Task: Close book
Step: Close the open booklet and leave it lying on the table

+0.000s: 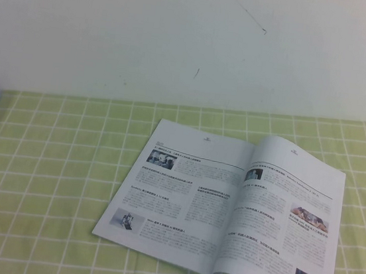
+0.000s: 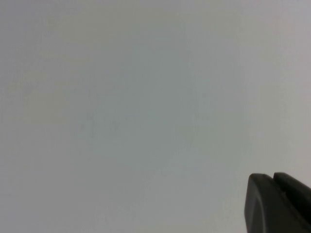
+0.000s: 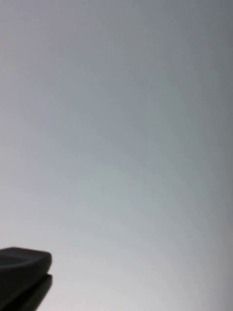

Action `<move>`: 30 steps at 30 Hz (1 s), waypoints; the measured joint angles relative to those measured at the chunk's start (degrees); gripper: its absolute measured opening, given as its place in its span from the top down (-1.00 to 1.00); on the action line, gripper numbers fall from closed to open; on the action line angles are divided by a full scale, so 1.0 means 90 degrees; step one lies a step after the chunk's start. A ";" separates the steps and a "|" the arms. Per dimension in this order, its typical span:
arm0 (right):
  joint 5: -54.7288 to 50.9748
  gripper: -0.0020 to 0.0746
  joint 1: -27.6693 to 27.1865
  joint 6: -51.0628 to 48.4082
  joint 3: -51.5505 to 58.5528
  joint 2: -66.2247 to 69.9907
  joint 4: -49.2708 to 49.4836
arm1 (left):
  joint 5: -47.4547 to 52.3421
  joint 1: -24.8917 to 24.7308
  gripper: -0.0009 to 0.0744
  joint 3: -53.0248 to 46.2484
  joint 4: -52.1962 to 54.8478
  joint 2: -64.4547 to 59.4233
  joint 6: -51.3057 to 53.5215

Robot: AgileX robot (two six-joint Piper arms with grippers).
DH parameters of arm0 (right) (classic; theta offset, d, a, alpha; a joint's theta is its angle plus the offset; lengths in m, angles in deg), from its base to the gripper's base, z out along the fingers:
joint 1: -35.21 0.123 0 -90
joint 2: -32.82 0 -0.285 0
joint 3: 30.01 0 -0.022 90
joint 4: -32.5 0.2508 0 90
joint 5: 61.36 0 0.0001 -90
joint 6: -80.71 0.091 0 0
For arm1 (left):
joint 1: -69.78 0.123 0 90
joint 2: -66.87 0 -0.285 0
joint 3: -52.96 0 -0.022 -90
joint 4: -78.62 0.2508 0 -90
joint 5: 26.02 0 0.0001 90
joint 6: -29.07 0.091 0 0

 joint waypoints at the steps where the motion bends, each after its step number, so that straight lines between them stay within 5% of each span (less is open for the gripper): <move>1: -0.0843 0.95 0.0000 0.0000 -0.0397 0.0000 0.0003 | 0.0052 0.0000 0.98 0.0000 0.0000 0.0000 -0.0132; 12: -0.6891 0.95 0.0000 -0.0326 -0.2967 0.1825 0.0353 | 0.0929 0.0000 0.98 0.0000 -0.0038 0.0000 -0.1064; 23: -0.8154 0.95 0.0011 -0.5489 -0.3084 0.5294 0.4896 | 0.4882 0.0000 0.98 0.2338 0.0756 -0.0823 -0.1486; 30: -0.7529 0.95 0.0520 -0.7455 -0.3250 0.7707 0.6499 | 0.5372 0.0000 0.98 0.2728 -0.0173 -0.2280 -0.0782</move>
